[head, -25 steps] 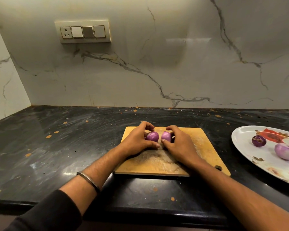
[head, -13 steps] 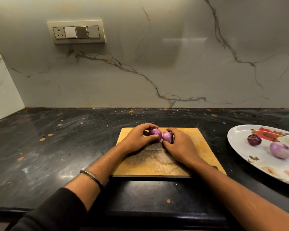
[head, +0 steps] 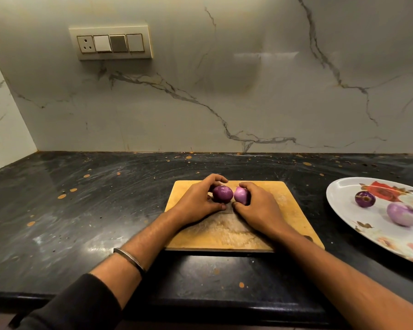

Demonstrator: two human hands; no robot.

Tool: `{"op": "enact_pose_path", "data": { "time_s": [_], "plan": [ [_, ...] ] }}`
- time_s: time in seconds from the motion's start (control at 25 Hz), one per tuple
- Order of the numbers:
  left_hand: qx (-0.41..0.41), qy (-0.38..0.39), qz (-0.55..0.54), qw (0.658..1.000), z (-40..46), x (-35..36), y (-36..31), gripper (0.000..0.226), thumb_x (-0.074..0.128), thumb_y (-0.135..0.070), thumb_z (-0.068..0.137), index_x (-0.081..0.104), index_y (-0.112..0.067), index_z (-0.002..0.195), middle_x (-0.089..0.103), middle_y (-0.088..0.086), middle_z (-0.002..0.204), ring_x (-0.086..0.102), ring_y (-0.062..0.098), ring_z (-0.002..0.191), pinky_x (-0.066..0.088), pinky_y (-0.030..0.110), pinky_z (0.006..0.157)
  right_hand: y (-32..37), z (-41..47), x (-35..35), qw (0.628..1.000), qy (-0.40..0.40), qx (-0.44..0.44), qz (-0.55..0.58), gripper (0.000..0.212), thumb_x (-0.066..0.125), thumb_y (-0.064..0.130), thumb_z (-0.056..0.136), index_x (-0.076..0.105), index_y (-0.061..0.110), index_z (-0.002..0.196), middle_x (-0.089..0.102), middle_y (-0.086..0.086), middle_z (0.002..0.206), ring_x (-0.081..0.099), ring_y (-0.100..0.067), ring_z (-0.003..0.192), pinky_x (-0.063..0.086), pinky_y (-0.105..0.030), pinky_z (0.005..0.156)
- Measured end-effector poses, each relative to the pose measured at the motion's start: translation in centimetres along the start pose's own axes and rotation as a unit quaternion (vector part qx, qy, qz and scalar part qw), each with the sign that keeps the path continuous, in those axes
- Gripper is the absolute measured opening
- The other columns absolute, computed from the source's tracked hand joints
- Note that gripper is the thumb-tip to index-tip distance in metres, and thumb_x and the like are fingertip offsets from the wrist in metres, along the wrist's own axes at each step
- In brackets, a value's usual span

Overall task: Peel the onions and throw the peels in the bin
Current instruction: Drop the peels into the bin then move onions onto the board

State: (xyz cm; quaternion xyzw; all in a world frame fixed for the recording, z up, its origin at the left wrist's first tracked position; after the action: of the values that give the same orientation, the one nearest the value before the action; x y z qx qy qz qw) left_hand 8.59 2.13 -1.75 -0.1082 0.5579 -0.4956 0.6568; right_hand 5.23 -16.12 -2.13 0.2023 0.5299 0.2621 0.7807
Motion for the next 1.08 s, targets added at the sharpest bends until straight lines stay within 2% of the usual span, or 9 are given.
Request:
{"op": "enact_pose_path", "data": {
  "time_s": [0.12,0.36,0.48,0.64,0.8,0.96,1.08],
  "plan": [
    [0.011,0.001,0.021,1.0,-0.1,0.19,0.16,0.06,0.085,-0.021,0.075,0.054,-0.036,0.124,0.059,-0.012,0.123,0.058,0.002,0.111,0.056,0.026,0.088,0.06,0.0,-0.11,1.0,-0.006,-0.001,0.02,0.054,0.074,0.023,0.085,0.056,0.021,0.136,0.066,-0.001,0.126,0.06,-0.016,0.109,0.053,-0.034,0.097],
    [-0.006,0.03,0.008,1.0,-0.08,0.22,0.28,0.071,0.089,-0.03,0.07,0.051,-0.041,0.129,0.056,-0.016,0.123,0.055,-0.005,0.11,0.051,0.01,0.086,0.05,-0.08,-0.12,1.0,0.005,0.01,0.019,0.065,0.075,0.025,0.085,0.048,0.019,0.144,0.062,-0.003,0.134,0.06,-0.019,0.117,0.052,-0.033,0.099],
    [-0.017,0.04,0.005,0.999,-0.17,0.12,0.27,0.073,0.089,-0.03,0.069,0.05,-0.04,0.13,0.054,-0.018,0.122,0.055,-0.004,0.109,0.049,0.006,0.083,0.01,-0.08,-0.36,0.999,0.005,0.013,0.029,0.06,0.074,0.023,0.087,0.051,0.018,0.141,0.064,-0.004,0.131,0.061,-0.017,0.114,0.053,-0.033,0.097],
    [-0.028,0.042,-0.016,0.999,-0.34,-0.24,0.31,0.078,0.091,-0.03,0.067,0.047,-0.042,0.131,0.052,-0.018,0.117,0.057,-0.001,0.108,0.05,0.007,0.081,0.39,-0.12,-0.68,0.998,0.012,-0.014,0.057,0.05,0.074,0.015,0.086,0.06,0.018,0.134,0.066,-0.003,0.127,0.061,-0.014,0.108,0.054,-0.031,0.095],
    [-0.025,0.032,0.005,0.999,-0.44,-0.25,0.27,0.08,0.091,-0.029,0.067,0.047,-0.038,0.133,0.053,-0.011,0.121,0.057,0.001,0.108,0.048,0.005,0.08,0.57,0.01,-0.63,0.998,0.041,-0.012,0.056,0.062,0.075,0.014,0.084,0.052,0.019,0.142,0.059,-0.003,0.138,0.057,-0.017,0.121,0.049,-0.032,0.104],
    [-0.035,0.037,0.009,0.999,-0.36,-0.34,0.23,0.083,0.09,-0.03,0.067,0.044,-0.038,0.135,0.052,-0.011,0.122,0.056,-0.001,0.107,0.048,0.004,0.078,0.38,0.12,-0.61,0.998,0.047,0.001,0.049,0.067,0.075,0.015,0.085,0.046,0.019,0.146,0.057,-0.004,0.141,0.056,-0.018,0.123,0.049,-0.035,0.105],
    [-0.036,0.038,0.005,0.999,-0.35,-0.53,-0.29,0.086,0.088,-0.039,0.068,0.042,-0.034,0.14,0.052,-0.009,0.126,0.055,0.003,0.113,0.051,0.011,0.082,0.33,0.16,-0.62,0.997,0.053,0.009,0.052,0.07,0.076,0.018,0.085,0.044,0.02,0.147,0.056,-0.005,0.141,0.057,-0.019,0.122,0.051,-0.037,0.103]
  ]
}}
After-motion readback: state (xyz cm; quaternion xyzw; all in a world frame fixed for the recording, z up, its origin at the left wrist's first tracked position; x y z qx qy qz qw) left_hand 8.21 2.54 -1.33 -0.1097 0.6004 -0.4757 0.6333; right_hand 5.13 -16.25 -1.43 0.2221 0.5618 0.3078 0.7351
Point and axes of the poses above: each hand's wrist, its own z-axis towards the middle knuckle, its own x-axis out of the palm, y = z × x, the point moved 2 cm from there along z, towards the middle knuckle
